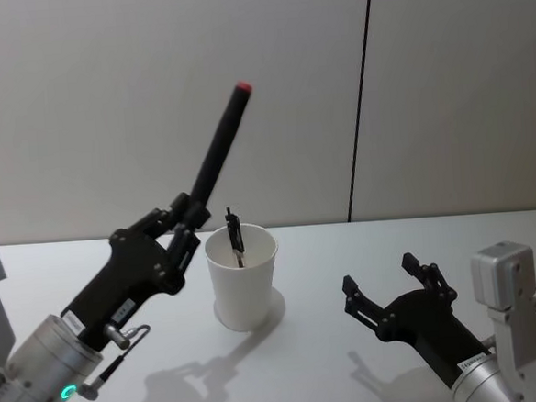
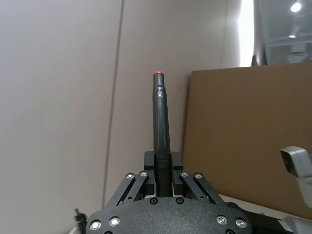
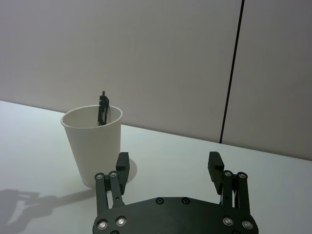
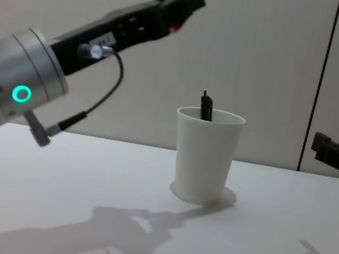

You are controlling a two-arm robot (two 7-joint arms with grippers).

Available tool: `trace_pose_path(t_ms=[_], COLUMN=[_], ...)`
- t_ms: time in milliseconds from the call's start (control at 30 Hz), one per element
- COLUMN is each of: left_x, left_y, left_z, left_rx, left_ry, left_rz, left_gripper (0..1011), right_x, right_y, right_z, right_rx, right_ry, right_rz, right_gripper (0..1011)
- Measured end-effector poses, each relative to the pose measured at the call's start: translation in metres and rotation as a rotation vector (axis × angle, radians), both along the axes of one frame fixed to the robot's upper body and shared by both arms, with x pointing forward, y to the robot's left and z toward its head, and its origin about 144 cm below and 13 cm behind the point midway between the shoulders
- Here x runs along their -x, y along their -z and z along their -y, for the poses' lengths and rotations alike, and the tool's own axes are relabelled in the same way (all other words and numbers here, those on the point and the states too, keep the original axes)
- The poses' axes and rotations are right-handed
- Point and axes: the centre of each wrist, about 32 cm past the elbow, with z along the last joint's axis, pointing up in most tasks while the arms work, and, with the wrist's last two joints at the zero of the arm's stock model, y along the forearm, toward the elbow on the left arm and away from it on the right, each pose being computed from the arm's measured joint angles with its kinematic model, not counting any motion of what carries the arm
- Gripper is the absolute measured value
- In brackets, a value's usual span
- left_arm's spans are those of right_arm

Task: Place the pen into the pen holder.

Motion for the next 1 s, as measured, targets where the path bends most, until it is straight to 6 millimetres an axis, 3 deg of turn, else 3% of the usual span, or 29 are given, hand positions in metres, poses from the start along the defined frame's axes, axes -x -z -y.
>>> trace_pose_path(t_ms=[567,1000], left_x=[-0.024,-0.031], left_y=[0.011,0.012], left_z=[0.022,0.024], left_rx=[-0.1,-0.196], left_ry=[0.245,0.276], left_rz=[-0.093,-0.126], left_gripper=[201,202], right_x=[0.0,0.0], right_y=[0.0,0.0], right_z=[0.0,0.0], right_rx=[0.0,0.0], right_ry=[0.0,0.0], right_rz=[0.0,0.0], right_gripper=[1001,1001])
